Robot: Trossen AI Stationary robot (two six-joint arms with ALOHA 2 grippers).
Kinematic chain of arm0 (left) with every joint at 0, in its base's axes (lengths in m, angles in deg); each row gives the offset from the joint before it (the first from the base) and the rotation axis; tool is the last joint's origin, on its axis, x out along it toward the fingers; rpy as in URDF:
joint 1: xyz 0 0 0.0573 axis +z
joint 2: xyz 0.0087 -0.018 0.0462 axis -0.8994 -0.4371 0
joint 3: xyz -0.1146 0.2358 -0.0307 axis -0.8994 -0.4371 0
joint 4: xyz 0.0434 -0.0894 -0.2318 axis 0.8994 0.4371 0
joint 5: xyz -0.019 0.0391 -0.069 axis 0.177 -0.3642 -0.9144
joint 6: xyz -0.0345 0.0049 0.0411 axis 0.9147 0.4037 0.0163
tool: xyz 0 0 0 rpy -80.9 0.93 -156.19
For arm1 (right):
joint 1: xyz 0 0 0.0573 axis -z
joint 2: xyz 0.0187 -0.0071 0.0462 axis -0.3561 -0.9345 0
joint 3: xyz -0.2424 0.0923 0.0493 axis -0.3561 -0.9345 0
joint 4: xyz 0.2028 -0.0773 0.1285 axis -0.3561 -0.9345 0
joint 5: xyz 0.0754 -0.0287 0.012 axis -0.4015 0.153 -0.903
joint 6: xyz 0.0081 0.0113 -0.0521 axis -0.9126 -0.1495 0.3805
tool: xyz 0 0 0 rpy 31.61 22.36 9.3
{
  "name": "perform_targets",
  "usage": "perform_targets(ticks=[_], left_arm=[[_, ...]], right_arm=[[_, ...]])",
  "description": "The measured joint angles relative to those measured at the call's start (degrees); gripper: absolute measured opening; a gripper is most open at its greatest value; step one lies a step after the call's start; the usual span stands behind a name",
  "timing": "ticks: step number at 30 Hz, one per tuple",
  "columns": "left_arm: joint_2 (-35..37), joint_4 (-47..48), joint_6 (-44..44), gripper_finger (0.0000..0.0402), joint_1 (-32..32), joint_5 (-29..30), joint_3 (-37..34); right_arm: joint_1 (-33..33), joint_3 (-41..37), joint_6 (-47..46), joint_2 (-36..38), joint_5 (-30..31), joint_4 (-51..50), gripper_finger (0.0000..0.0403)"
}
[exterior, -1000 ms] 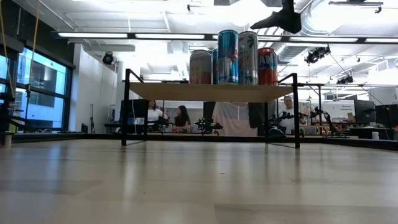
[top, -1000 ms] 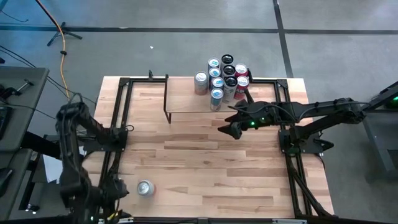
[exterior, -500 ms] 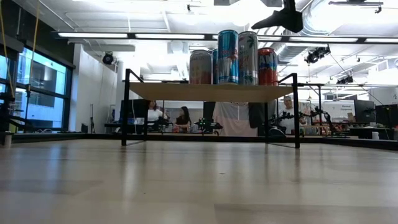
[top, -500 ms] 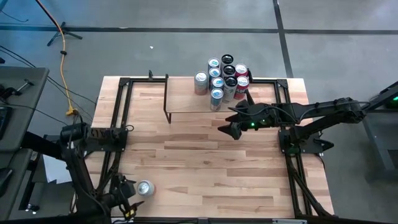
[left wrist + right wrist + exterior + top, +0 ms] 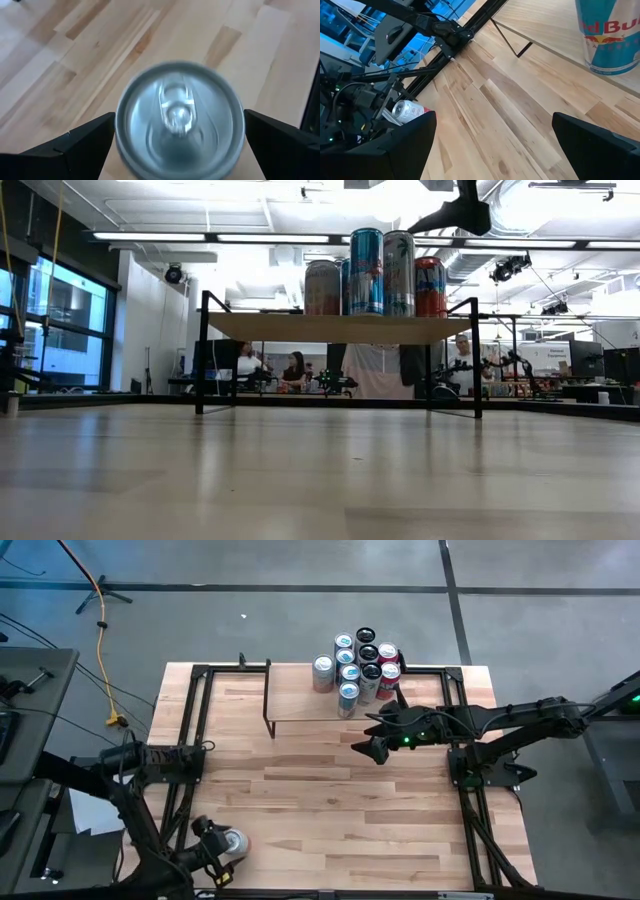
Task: Place canned beverage on shelf
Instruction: Put the pink-white red soda can on the shelf aligned with the orange soda can
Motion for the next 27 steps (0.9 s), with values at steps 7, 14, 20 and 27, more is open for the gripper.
perform_targets(ticks=[7,14,20,27], left_arm=[[0.0,-0.1,-2.5,0.0337,1.5,-0.8,0.0],[2.9,0.0,-4.2,0.0238,1.5,-4.2,0.0],[15.6,5.2,-7.4,0.0235,3.4,4.1,-0.1],[34.7,1.5,-30.2,0.0238,18.3,14.9,0.0]], right_arm=[[0.0,0.0,0.0,0.0,0.0,-0.2,0.0385],[0.0,0.0,0.0,0.0,0.0,-1.4,0.0385],[0.0,0.0,1.8,0.0,1.0,-1.8,0.0385],[0.2,0.0,7.1,0.0,2.5,-1.8,0.0385]])
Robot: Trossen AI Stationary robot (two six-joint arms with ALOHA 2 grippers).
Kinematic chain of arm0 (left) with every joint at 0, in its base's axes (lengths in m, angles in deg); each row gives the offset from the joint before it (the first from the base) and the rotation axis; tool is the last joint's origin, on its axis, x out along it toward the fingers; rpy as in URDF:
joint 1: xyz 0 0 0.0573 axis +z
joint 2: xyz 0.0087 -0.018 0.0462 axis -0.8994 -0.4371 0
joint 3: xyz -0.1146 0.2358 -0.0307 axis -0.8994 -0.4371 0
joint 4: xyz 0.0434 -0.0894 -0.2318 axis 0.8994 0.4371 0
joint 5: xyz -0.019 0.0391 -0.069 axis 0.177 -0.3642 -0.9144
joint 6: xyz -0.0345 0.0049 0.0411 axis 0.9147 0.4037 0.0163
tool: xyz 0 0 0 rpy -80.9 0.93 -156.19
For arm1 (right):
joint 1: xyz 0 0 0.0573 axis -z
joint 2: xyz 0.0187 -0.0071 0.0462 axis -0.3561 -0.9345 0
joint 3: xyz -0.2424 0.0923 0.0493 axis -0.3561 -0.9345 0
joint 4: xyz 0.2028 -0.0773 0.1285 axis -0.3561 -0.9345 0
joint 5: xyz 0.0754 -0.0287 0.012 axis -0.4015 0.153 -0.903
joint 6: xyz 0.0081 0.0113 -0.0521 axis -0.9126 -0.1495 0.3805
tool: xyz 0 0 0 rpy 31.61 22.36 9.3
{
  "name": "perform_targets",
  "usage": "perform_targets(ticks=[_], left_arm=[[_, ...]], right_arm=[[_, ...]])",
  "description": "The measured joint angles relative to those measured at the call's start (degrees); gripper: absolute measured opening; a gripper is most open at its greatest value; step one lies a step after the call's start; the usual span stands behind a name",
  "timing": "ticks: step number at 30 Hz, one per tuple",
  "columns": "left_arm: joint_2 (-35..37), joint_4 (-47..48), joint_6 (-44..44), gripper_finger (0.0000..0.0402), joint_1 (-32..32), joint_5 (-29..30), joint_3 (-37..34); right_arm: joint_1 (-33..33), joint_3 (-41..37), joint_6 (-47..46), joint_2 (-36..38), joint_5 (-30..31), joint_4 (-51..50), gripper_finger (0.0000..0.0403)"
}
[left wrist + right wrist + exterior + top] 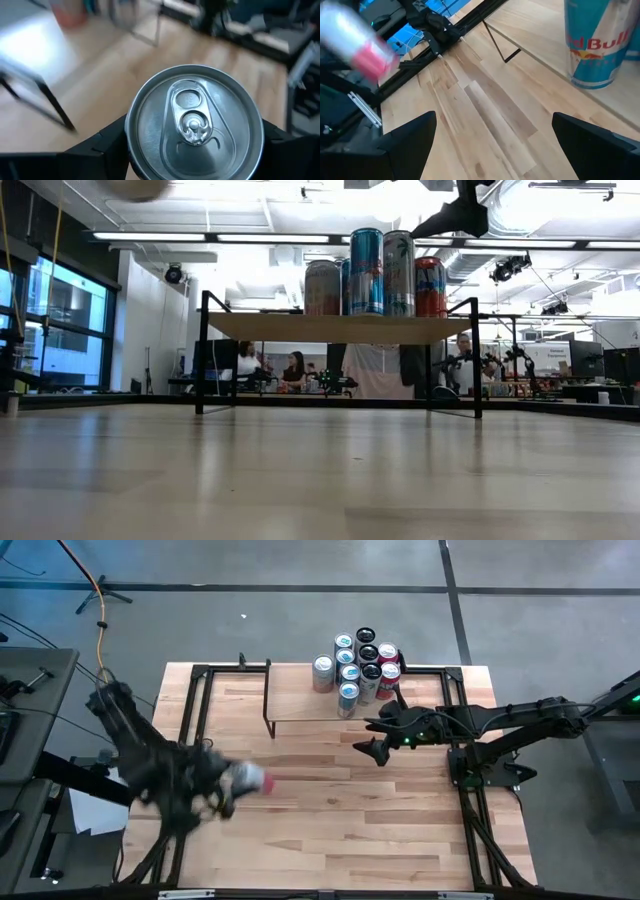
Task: Place canned beverage on shelf
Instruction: Put the pink-white red soda can on the shelf aligned with the orange soda can
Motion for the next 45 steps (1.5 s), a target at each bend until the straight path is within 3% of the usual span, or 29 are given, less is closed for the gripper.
perform_targets(ticks=[5,8,11,16,21,30,38,45], left_arm=[[6.6,-15.5,-30.0,0.0239,18.6,-1.4,0.0],[8.0,-25.9,-45.8,0.0240,30.1,-8.1,0.1],[7.4,-30.3,-53.0,0.0241,39.8,-15.8,0.0],[4.4,-31.5,-57.9,0.0242,50.6,-20.4,0.0],[1.5,-36.1,-64.2,0.0242,55.8,-28.4,0.0],[-4.3,-48.5,-73.9,0.0243,65.0,-43.3,-4.2],[-8.3,-48.5,-78.0,0.0243,69.1,-53.0,-4.2],[-9.4,-48.7,-81.9,0.0245,69.8,-53.4,-4.1]], right_arm=[[0.0,0.0,6.6,0.0,0.0,-0.7,0.0385],[0.0,0.0,11.4,0.4,0.1,-1.6,0.0385],[0.0,0.0,16.5,0.4,3.0,-2.4,0.0385],[0.4,0.0,18.0,0.4,6.5,1.4,0.0385],[-2.4,0.0,16.9,-0.5,4.9,7.1,0.0363],[-6.0,3.7,15.3,-1.8,13.8,7.9,0.0273],[-5.6,5.2,14.9,-1.9,20.8,8.8,0.0266],[-4.1,5.2,11.9,-1.9,21.0,10.0,0.0266]])
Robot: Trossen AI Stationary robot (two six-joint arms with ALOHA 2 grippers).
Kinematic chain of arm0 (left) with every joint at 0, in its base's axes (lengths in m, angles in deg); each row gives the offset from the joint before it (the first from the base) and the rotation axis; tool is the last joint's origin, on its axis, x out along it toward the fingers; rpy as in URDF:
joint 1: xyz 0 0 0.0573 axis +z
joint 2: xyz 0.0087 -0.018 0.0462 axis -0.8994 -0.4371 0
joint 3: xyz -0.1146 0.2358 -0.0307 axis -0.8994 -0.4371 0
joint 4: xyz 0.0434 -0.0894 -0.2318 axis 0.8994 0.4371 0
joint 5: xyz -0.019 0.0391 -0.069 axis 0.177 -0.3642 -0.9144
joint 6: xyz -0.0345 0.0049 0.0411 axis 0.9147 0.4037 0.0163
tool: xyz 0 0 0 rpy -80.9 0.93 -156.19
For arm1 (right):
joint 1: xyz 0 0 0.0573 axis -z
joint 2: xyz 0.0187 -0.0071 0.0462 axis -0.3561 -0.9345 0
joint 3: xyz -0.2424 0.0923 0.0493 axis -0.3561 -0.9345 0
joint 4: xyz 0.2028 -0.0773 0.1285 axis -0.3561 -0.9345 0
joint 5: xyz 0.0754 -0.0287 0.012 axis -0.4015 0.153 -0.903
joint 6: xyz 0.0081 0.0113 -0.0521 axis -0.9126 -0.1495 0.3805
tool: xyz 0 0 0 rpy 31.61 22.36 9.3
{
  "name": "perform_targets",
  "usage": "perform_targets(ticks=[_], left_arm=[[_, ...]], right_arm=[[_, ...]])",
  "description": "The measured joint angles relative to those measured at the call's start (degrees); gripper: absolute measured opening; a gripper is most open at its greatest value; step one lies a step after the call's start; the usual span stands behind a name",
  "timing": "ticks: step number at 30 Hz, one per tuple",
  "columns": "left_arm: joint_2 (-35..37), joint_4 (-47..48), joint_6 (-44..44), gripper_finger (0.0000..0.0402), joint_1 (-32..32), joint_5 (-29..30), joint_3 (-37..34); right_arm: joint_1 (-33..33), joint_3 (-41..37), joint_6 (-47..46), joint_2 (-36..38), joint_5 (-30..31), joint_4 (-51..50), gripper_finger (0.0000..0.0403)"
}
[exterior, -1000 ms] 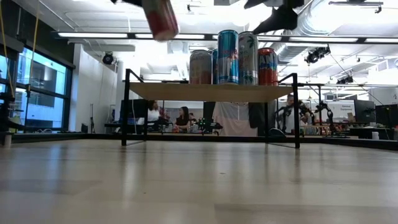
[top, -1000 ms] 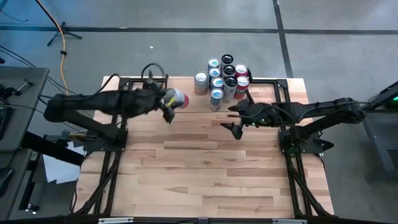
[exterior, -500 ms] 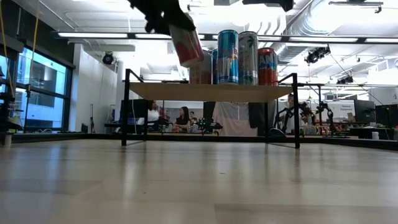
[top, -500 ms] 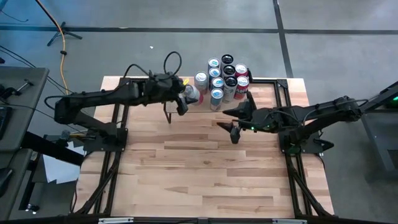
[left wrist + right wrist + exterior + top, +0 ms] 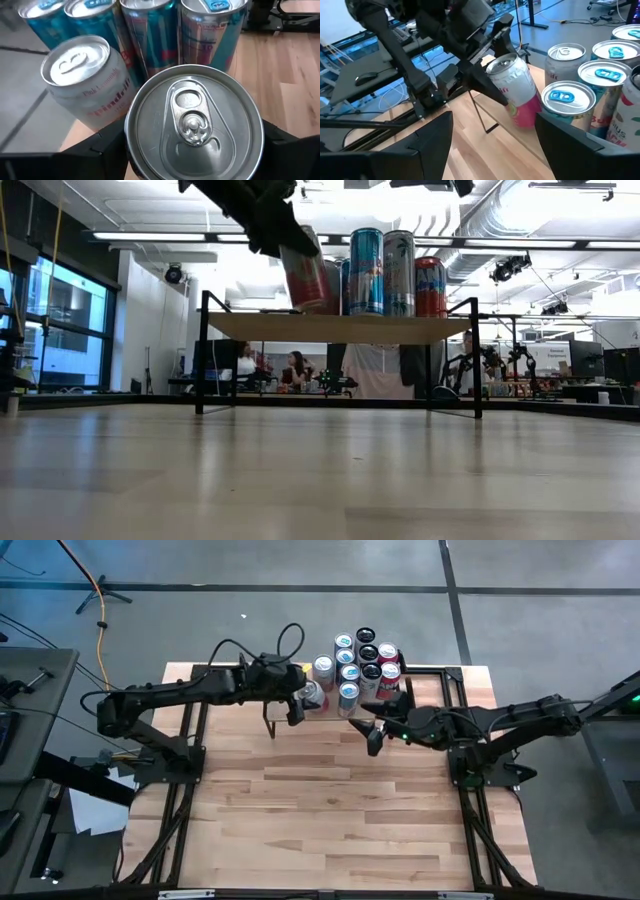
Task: Place canned beverage on shelf
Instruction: Put the pink-white red soda can on the shelf aligned with the orange soda can
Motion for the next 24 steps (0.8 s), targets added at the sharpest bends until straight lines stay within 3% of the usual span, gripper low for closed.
perform_targets(ticks=[10,24], left_arm=[[0.0,0.4,1.1,0.0282,0.0,4.0,0.0],[0.0,-3.1,-2.6,0.0293,0.0,3.8,0.0]], right_arm=[[0.0,0.0,0.0,0.0,0.0,0.0,0.0266],[0.0,0.0,0.0,0.0,0.0,0.0,0.0266]])
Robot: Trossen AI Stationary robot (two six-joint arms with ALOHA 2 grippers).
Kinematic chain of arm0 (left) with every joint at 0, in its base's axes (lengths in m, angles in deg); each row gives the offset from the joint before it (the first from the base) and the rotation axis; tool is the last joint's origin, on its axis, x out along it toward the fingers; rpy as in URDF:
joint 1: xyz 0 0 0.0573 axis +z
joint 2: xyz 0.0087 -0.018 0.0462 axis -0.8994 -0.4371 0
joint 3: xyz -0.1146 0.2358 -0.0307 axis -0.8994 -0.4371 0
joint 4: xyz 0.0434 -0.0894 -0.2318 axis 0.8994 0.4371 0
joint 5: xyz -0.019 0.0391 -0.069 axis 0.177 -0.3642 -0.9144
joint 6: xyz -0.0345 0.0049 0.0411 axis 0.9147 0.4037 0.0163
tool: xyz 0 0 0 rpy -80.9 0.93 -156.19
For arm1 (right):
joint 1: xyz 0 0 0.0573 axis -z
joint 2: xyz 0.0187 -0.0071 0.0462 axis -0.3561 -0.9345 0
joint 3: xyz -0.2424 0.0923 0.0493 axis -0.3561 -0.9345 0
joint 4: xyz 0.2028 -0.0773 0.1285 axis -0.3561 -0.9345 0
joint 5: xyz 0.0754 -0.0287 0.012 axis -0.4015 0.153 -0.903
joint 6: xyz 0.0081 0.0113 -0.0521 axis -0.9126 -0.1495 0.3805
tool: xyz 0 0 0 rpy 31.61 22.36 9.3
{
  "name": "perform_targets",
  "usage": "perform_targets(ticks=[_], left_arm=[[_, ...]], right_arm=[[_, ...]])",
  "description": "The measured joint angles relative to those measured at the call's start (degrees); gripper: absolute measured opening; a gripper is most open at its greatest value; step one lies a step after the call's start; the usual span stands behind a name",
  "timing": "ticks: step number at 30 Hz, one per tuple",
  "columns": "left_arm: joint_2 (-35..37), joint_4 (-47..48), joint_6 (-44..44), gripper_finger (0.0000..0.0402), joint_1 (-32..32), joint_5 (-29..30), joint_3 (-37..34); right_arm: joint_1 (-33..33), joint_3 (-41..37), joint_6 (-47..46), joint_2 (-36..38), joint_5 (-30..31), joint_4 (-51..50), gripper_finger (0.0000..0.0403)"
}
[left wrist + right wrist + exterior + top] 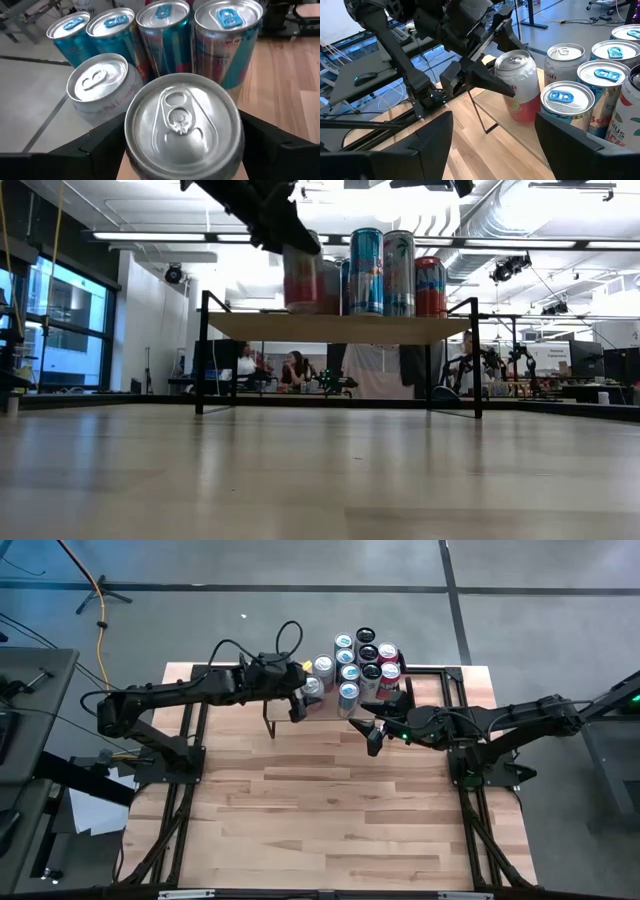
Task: Place canned beverage on shelf
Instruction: Put the pink-white red soda can on the shelf aligned with the orange soda can
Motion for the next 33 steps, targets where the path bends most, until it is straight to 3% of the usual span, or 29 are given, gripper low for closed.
perform_targets(ticks=[10,23,33], left_arm=[[-5.1,-2.4,1.5,0.0334,0.3,-1.2,0.2],[-4.2,-1.6,-0.5,0.0398,0.3,-1.7,5.5],[-1.4,15.1,4.4,0.0400,-2.5,-5.8,17.6]], right_arm=[[0.0,0.0,0.0,0.0,0.0,0.0,0.0266],[0.0,0.0,0.3,0.0,0.0,0.0,0.0266],[0.0,0.0,0.5,0.0,0.0,-0.7,0.0266]])
